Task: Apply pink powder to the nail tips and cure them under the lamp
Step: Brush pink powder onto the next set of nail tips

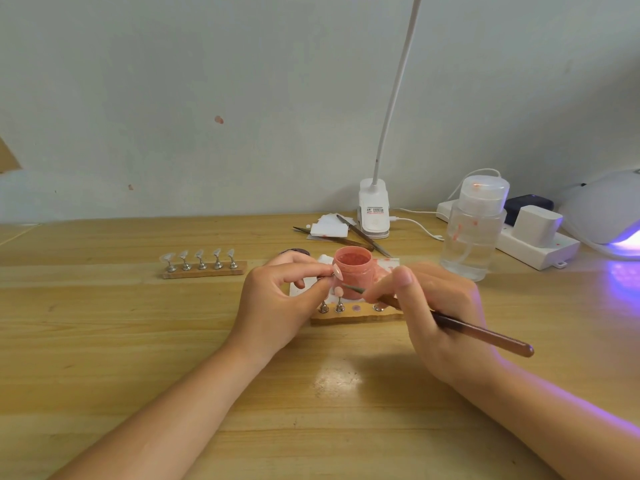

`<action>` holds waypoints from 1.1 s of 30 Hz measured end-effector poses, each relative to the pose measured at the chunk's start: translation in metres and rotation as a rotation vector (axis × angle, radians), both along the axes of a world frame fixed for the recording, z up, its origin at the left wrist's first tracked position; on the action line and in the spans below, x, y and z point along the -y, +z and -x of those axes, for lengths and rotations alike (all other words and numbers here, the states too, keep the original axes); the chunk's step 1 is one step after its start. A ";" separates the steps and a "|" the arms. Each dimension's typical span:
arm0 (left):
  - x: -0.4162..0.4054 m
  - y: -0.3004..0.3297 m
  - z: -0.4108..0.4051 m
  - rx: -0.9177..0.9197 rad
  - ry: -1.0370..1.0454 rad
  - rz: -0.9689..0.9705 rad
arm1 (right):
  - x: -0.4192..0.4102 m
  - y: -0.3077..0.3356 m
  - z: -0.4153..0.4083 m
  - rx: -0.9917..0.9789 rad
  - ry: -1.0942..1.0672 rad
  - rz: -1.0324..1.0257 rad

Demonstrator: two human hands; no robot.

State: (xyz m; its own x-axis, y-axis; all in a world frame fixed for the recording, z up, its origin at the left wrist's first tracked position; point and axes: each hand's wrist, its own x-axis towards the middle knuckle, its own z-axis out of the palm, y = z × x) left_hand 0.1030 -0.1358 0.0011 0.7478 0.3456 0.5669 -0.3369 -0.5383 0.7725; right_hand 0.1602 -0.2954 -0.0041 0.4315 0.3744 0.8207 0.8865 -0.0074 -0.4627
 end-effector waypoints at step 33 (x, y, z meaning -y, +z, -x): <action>-0.002 -0.002 -0.002 0.029 -0.030 -0.031 | -0.001 0.002 0.002 -0.168 0.061 -0.052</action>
